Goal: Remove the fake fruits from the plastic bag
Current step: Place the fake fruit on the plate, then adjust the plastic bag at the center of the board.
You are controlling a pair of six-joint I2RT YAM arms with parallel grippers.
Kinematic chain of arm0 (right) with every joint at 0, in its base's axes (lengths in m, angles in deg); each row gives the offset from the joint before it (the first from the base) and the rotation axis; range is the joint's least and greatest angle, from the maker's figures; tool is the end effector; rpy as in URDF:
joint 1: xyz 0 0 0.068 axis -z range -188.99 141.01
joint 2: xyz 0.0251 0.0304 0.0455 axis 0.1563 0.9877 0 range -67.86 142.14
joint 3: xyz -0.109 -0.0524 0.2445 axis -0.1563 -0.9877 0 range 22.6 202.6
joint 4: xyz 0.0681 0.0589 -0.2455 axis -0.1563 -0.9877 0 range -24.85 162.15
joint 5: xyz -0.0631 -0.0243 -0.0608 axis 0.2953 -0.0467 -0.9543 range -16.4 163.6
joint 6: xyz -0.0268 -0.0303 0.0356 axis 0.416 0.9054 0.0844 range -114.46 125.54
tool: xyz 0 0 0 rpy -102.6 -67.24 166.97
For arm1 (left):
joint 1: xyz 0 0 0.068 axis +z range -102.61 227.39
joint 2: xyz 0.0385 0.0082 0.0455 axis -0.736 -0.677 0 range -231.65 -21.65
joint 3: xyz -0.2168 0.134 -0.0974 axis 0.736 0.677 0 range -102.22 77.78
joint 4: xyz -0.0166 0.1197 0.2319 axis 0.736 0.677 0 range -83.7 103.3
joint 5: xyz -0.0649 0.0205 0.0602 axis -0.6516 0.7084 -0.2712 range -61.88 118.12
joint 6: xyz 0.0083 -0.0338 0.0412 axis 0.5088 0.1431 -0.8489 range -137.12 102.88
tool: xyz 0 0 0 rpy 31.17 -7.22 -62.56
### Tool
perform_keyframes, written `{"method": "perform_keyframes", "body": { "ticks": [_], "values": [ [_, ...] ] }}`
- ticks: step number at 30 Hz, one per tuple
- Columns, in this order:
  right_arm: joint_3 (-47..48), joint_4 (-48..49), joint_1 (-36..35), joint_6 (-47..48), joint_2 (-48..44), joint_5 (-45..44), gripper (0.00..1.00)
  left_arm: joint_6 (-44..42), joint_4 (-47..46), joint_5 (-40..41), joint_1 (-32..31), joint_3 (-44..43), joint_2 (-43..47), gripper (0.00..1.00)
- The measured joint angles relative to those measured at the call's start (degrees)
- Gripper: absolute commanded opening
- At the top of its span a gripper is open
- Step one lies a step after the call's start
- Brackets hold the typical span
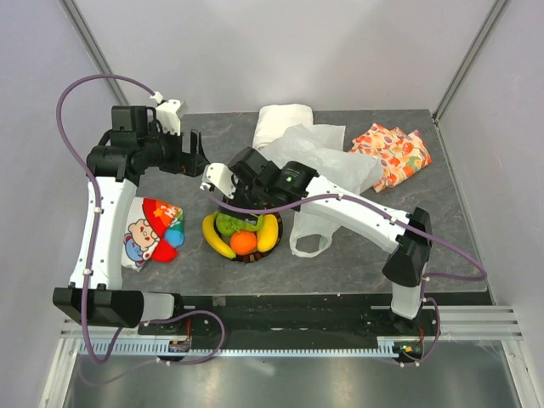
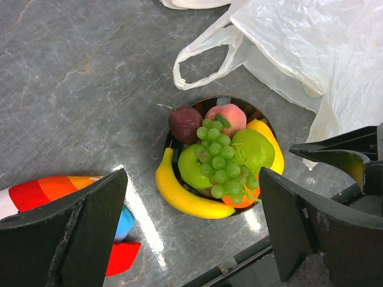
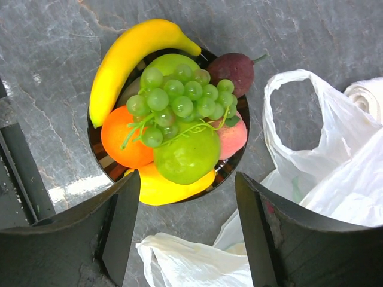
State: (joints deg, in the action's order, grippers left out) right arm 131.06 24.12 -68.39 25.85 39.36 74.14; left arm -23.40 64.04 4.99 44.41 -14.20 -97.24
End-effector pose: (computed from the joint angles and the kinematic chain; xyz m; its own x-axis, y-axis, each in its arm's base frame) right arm 0.2118 0.3591 0.3511 -0.0480 -0.7631 -0.6445 -0.9390 0.2545 -0.2313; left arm 0.2515 -0.0271 0.4254 -0.6182 0.1330 -0.7747 0.4126 0.8938 -0.1758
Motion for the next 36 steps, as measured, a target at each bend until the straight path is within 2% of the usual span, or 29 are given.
{"method": "perform_keyframes", "body": {
  "ticks": [8,9,11,21,25,29,33,36],
  "values": [
    [0.2,0.2,2.7,-0.4,0.0,-1.6,0.83,0.4,0.0,-1.0,0.0,-0.7,-0.8,0.97],
    [0.2,0.4,4.0,-0.7,0.0,-1.6,0.9,0.4,0.0,-1.0,0.0,-0.7,-0.8,0.98],
    [0.2,0.7,7.3,-1.5,-0.1,-1.7,0.98,0.5,-0.1,-1.0,0.0,-0.7,-0.8,0.99],
    [-0.5,4.3,24.8,-7.6,-4.0,-2.8,0.98,1.0,-3.5,0.2,0.0,-0.4,-2.1,0.99],
    [-1.7,3.7,27.3,-6.8,-7.1,3.9,0.98,1.0,-4.4,0.6,0.0,-0.4,-4.7,0.99],
    [-8.6,3.2,27.4,-6.4,-9.6,10.3,0.98,1.0,-4.6,1.1,0.0,-0.9,-6.8,0.99],
    [-14.2,2.5,29.0,-7.3,-6.7,12.8,0.98,1.0,-4.8,1.9,0.0,-1.4,-7.4,0.99],
    [-14.5,2.9,34.5,-8.6,-1.1,12.5,0.98,1.0,-5.0,2.2,0.0,-1.4,-7.4,0.99]
  ]
}}
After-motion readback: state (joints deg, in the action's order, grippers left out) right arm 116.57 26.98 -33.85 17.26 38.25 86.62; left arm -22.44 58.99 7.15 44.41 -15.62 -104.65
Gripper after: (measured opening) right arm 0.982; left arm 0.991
